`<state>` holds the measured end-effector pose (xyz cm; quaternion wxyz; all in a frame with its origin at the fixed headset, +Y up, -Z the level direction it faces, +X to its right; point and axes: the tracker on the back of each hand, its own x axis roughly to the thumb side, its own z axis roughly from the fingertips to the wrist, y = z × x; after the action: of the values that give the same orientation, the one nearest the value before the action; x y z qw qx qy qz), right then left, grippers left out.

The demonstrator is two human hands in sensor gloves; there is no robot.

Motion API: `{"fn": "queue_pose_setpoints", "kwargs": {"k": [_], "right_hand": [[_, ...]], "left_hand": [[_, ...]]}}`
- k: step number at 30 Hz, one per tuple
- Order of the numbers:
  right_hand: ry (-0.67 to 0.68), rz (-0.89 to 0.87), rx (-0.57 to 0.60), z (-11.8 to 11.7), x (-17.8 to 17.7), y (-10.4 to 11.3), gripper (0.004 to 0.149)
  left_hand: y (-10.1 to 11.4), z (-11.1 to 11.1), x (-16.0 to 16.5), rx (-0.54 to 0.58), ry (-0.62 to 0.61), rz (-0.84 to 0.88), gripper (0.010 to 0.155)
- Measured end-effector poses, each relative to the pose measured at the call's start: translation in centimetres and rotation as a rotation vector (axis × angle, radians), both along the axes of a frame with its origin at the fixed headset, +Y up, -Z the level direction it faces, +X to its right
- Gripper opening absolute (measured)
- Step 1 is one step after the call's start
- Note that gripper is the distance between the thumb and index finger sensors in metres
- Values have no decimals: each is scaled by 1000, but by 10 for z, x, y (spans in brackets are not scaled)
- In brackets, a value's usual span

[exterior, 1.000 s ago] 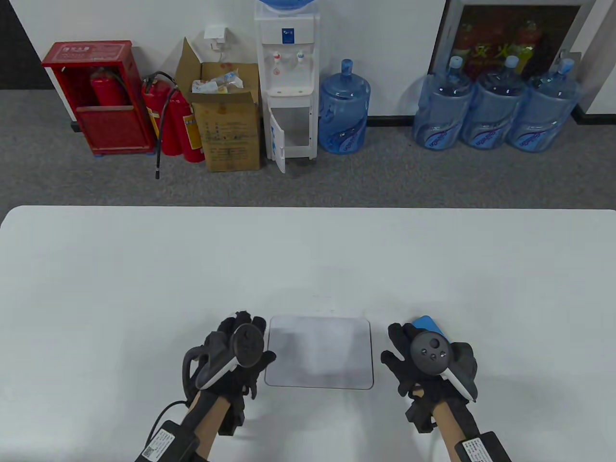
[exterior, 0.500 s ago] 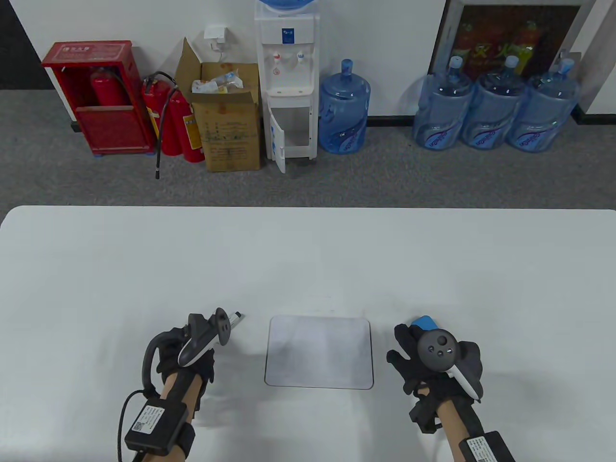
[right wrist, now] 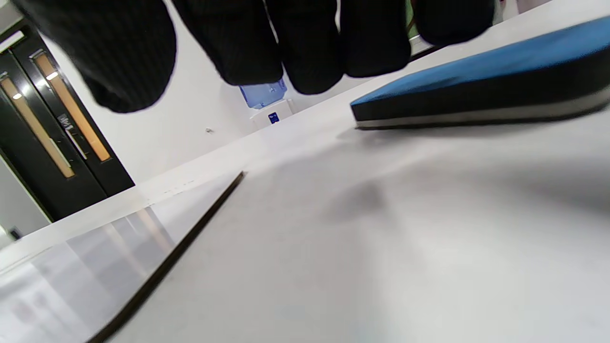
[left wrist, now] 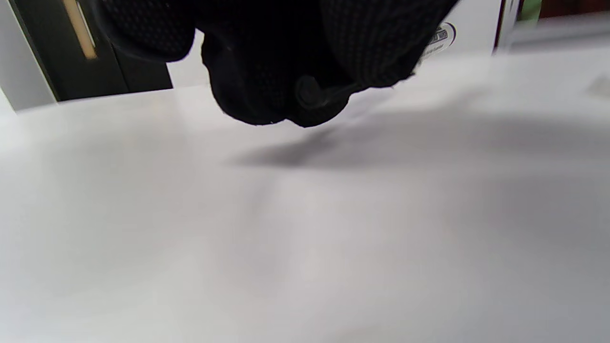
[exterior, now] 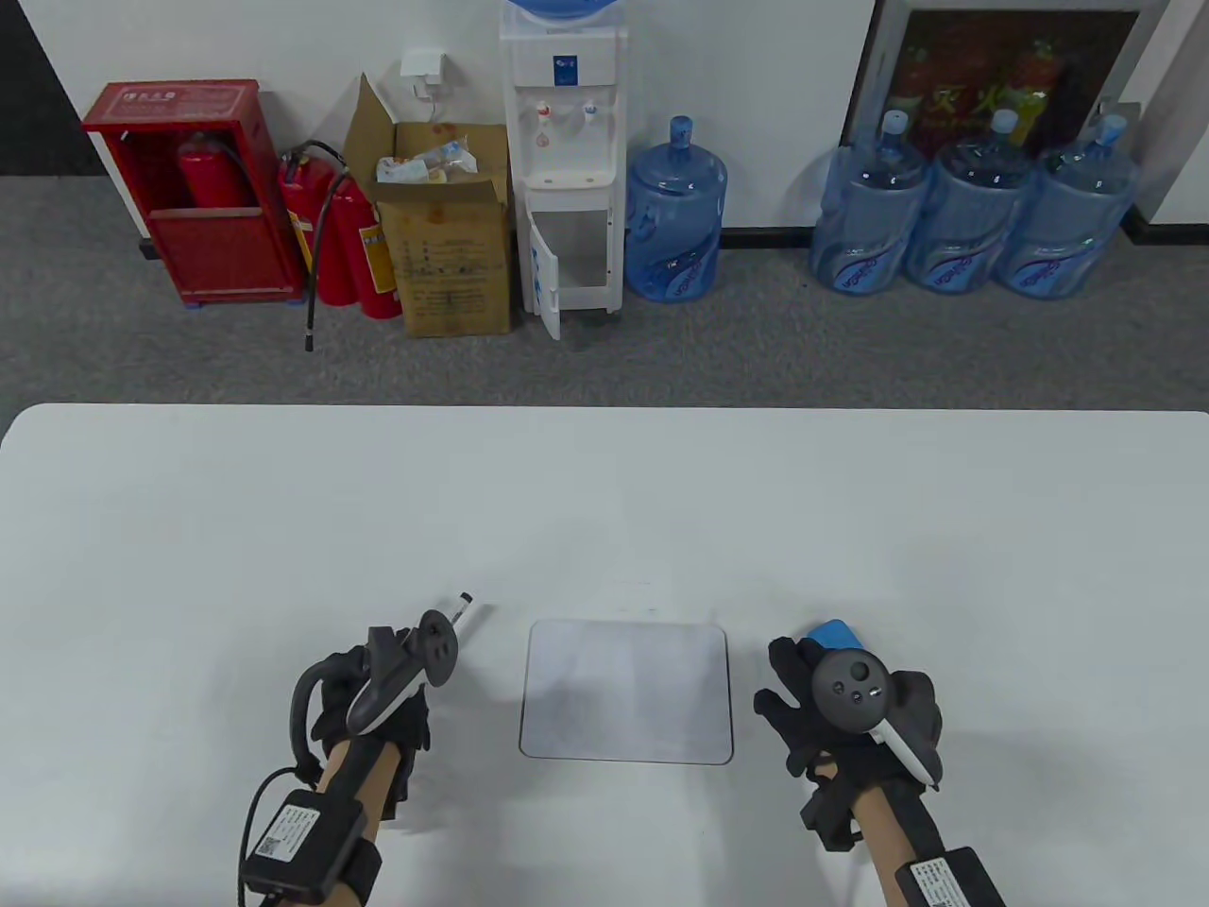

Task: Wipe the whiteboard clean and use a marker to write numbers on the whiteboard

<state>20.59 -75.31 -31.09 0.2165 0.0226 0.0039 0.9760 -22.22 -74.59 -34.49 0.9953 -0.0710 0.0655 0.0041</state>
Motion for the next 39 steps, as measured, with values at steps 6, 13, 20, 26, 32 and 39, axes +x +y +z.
{"fn": "queue_pose_setpoints", "kwargs": {"k": [6, 13, 20, 26, 32, 39], "right_hand": [[79, -202, 44, 3, -17, 5, 70], [144, -763, -25, 6, -39, 7, 82], [104, -1025, -135, 6, -51, -7, 66], [109, -1082, -99, 6, -48, -4, 57], [156, -1109, -127, 5, -50, -6, 55], [193, -1148, -144, 4, -50, -4, 51]], "left_hand": [[32, 23, 53, 165, -225, 424, 56], [27, 46, 123, 173, -488, 679, 54], [13, 57, 143, 173, -586, 601, 52], [11, 56, 132, 255, -547, 483, 55], [11, 54, 130, 227, -536, 566, 47], [11, 50, 128, 159, -586, 623, 45]]}}
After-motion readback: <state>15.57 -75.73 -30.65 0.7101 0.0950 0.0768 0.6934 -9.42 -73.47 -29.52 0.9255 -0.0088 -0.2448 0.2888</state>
